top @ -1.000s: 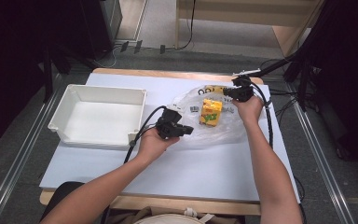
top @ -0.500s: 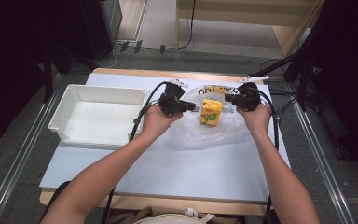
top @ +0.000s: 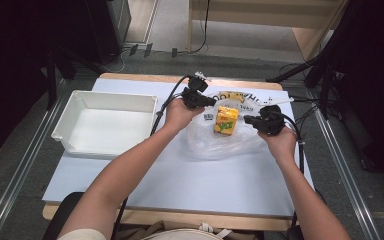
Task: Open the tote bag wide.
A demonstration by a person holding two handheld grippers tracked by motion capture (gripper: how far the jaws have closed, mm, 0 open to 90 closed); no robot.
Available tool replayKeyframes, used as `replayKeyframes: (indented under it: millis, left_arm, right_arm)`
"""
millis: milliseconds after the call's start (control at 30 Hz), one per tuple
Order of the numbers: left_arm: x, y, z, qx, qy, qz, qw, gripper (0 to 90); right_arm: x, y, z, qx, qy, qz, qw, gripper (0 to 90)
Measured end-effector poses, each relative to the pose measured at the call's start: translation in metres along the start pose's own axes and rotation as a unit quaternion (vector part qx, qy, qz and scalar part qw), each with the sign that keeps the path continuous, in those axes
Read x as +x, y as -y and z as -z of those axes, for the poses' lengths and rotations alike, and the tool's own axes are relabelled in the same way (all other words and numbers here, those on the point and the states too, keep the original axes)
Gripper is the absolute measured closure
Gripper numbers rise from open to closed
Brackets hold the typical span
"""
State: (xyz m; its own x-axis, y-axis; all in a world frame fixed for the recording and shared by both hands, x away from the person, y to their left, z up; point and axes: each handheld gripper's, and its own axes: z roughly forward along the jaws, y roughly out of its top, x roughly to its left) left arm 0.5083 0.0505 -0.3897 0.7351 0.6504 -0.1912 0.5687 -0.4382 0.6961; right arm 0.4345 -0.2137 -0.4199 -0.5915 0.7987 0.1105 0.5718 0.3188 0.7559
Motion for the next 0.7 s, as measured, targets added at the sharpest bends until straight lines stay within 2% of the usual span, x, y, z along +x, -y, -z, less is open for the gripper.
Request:
replayKeyframes:
  millis: [100,133,200,300,333,367,500,700]
  left_arm:
    - [0.005,0.003,-0.008,0.008,-0.01,-0.001,0.9999,90.0]
    - [0.011,0.007,-0.017,0.016,-0.015,0.004,0.9997,90.0]
    - [0.015,0.009,-0.02,0.02,-0.019,0.007,0.9996,90.0]
    - [0.022,0.014,-0.031,0.024,-0.019,0.026,0.9992,90.0]
    - [0.023,0.016,-0.038,0.03,-0.022,0.023,0.999,90.0]
    - [0.023,0.016,-0.038,0.03,-0.022,0.023,0.999,90.0]
    - [0.026,0.021,-0.049,0.033,-0.028,0.02,0.9988,90.0]
    - [0.037,0.027,-0.061,0.033,-0.037,0.032,0.9982,90.0]
  right_arm:
    - [0.001,0.012,-0.005,0.011,-0.003,-0.002,0.9999,90.0]
    - [0.001,0.015,-0.006,0.016,-0.003,-0.003,0.9999,90.0]
    - [0.001,0.022,-0.011,0.022,-0.006,-0.005,0.9997,90.0]
    - [0.001,0.028,-0.015,0.028,-0.009,-0.004,0.9996,90.0]
    - [0.001,0.033,-0.019,0.036,-0.011,0.003,0.9993,90.0]
    - [0.002,0.036,-0.021,0.035,-0.011,0.008,0.9993,90.0]
    - [0.003,0.046,-0.025,0.045,-0.016,0.0,0.9989,90.0]
    - [0.007,0.06,-0.025,0.041,-0.032,0.0,0.9987,90.0]
